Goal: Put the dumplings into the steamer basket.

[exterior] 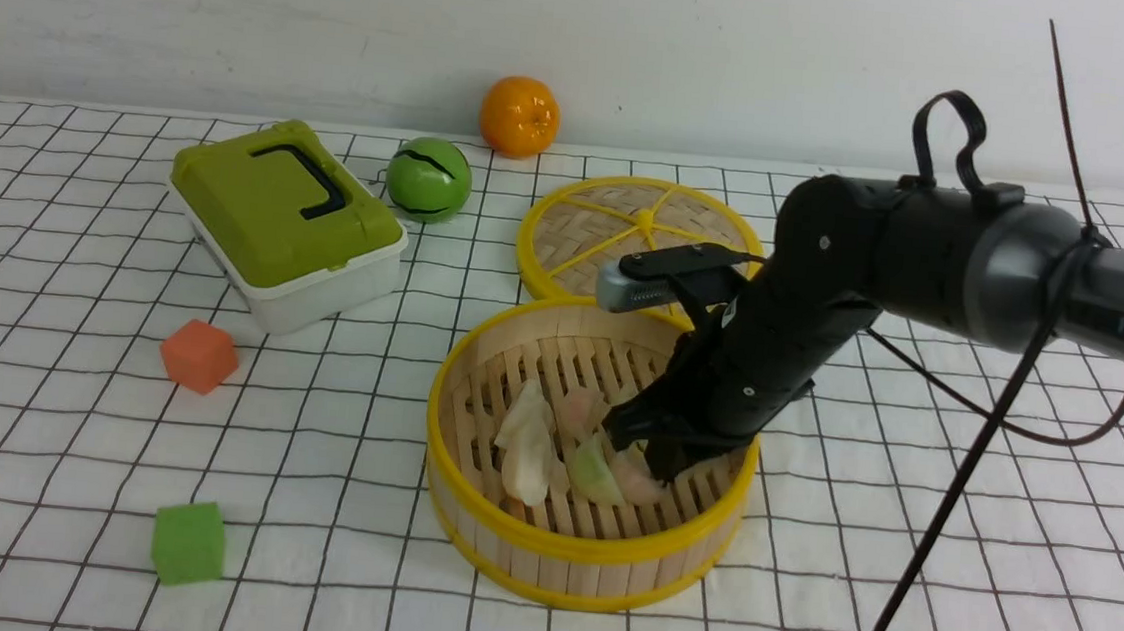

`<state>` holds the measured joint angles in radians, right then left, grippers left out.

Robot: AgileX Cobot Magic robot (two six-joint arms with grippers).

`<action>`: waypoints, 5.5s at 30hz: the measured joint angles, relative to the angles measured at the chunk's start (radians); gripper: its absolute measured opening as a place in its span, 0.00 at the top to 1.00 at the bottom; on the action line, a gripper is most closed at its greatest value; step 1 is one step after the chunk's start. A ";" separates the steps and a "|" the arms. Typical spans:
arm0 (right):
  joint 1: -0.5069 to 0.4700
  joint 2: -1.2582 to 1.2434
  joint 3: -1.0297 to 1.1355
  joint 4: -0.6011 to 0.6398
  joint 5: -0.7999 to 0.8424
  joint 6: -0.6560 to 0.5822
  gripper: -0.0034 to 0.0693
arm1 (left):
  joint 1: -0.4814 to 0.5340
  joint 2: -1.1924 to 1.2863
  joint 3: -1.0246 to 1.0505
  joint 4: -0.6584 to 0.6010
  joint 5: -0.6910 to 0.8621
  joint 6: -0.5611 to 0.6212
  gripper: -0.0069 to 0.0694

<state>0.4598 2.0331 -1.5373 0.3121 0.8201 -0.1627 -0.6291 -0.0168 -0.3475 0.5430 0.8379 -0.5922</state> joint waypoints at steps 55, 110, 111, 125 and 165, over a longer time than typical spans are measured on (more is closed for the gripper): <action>0.000 -1.536 1.383 -0.661 -0.950 0.596 0.94 | 0.000 0.000 0.000 0.022 0.000 0.000 0.75; -0.427 -2.044 1.560 -0.332 -0.451 0.256 0.98 | 0.000 0.000 0.000 0.019 0.000 0.000 0.67; -0.427 -2.044 1.560 -0.332 -0.451 0.256 0.98 | 0.000 0.000 0.000 0.019 0.000 0.000 0.67; -0.427 -2.044 1.560 -0.329 -0.450 0.256 0.96 | 0.000 0.000 0.000 0.019 0.000 0.000 0.67; -0.428 -2.044 1.558 -0.329 -0.444 0.257 0.93 | 0.488 0.000 0.376 -0.543 -0.650 0.413 0.62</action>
<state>0.0320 -0.0104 0.0203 -0.0174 0.3760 0.0947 -0.1409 -0.0168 0.0286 0.0000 0.1880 -0.1795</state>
